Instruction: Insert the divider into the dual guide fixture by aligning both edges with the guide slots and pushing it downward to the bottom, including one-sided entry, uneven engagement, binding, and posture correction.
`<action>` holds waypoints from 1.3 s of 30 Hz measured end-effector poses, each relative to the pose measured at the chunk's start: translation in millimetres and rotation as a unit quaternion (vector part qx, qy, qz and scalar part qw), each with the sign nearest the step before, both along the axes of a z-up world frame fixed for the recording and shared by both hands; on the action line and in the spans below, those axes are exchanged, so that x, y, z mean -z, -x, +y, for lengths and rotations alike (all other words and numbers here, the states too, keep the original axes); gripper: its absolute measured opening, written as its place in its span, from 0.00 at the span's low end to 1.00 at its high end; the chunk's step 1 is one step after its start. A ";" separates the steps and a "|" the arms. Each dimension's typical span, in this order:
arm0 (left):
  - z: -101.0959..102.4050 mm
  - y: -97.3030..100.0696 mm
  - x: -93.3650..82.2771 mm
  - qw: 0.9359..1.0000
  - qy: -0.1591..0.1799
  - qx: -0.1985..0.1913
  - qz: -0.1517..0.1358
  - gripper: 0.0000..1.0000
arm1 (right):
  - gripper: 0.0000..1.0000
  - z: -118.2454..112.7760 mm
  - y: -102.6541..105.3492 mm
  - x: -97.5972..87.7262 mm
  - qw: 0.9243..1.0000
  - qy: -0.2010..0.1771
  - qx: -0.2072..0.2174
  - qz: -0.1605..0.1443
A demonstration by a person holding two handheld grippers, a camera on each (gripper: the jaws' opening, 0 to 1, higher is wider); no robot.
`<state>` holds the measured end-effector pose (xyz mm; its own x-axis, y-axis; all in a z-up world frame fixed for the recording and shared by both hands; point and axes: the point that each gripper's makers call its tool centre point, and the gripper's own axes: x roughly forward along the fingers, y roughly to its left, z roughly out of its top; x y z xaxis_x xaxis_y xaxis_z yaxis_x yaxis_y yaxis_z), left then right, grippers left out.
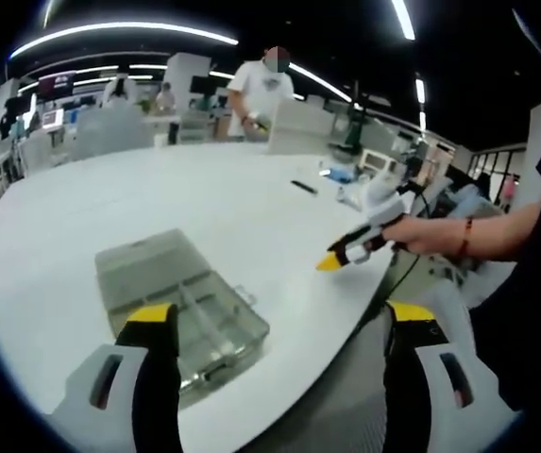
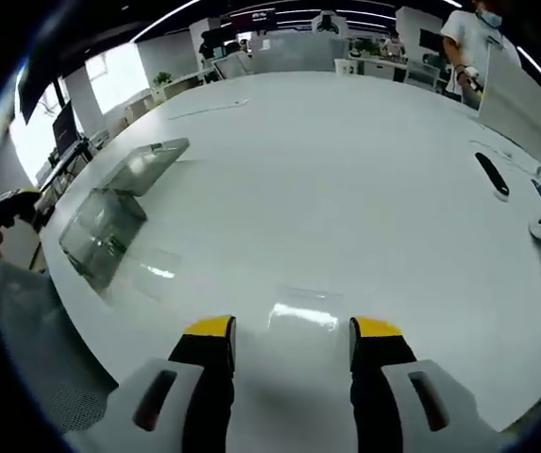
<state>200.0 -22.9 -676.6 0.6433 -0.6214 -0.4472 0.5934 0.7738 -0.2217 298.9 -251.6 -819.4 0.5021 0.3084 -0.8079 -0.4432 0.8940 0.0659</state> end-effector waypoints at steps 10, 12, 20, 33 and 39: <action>-2.8 2.5 2.0 1.000 0.013 0.005 0.007 0.87 | 0.40 -0.7 -1.8 3.8 0.999 0.036 -0.011 -0.014; -3.0 2.4 1.4 1.000 0.013 0.005 0.005 0.87 | 0.40 -0.7 -1.6 4.1 0.999 0.037 -0.012 -0.014; -4.5 3.1 4.2 1.000 0.021 -0.001 0.007 0.87 | 0.33 5.4 2.0 1.7 0.999 0.039 -0.016 -0.015; -1.7 0.7 0.6 1.000 0.024 -0.004 0.002 0.87 | 0.27 2.4 6.1 -1.4 0.999 0.043 0.001 -0.006; -1.9 0.5 -1.2 1.000 0.028 -0.008 -0.001 0.87 | 0.27 6.0 6.8 -4.5 0.999 0.047 -0.006 -0.012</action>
<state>199.5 -24.8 -675.5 0.6552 -0.6346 -0.4099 0.5811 0.7700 -0.2635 292.1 -245.6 -814.9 0.5187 0.2375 -0.8213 -0.4535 0.8908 -0.0288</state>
